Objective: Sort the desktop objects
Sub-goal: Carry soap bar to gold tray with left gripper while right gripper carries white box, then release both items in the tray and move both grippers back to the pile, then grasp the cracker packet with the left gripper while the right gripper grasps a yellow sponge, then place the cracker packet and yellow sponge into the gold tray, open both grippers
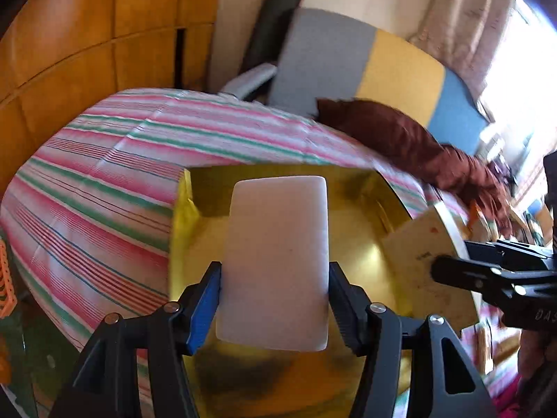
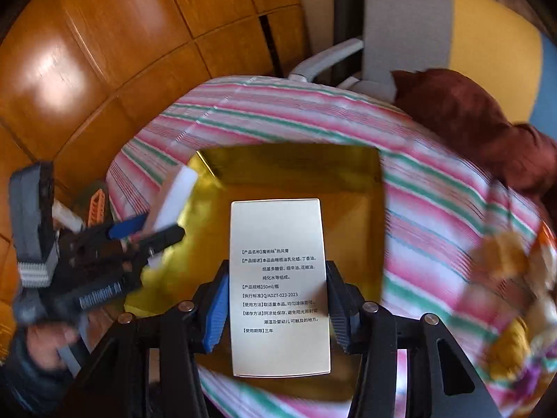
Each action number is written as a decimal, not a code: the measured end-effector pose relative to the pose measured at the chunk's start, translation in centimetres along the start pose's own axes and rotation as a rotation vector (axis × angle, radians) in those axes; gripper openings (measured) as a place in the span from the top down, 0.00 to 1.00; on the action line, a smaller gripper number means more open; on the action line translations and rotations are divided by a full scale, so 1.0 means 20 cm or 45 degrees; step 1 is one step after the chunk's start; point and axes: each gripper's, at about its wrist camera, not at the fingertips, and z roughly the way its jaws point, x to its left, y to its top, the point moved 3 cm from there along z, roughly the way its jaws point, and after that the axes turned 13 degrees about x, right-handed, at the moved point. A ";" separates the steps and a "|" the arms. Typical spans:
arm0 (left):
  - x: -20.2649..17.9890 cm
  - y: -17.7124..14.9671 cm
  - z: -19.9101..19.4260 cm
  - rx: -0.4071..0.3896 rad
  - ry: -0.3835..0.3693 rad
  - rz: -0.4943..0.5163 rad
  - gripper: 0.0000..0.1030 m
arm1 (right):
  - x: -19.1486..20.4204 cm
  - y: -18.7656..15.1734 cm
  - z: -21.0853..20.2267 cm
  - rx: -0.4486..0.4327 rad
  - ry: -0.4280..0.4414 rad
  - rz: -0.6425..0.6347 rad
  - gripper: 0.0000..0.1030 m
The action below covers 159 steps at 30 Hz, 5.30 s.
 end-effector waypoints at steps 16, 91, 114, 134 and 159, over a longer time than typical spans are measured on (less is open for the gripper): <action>0.07 -0.02 -0.01 -0.034 0.094 -0.078 0.13 | 0.11 0.04 0.09 -0.040 0.029 0.052 0.22; -1.70 -0.58 0.40 0.762 -0.547 0.695 0.15 | -1.09 -1.32 -0.49 0.388 -0.414 0.354 0.04; -1.87 -0.71 0.49 0.633 -0.268 0.854 0.34 | -1.07 -1.31 -0.40 0.528 -0.596 0.254 0.42; -1.60 -0.60 0.27 0.415 -0.370 0.831 0.62 | -1.04 -1.22 -0.59 0.212 -0.573 0.399 0.43; -0.28 0.14 -0.12 -0.016 -0.075 0.180 0.62 | -0.32 -0.19 -0.27 -0.099 0.019 0.174 0.44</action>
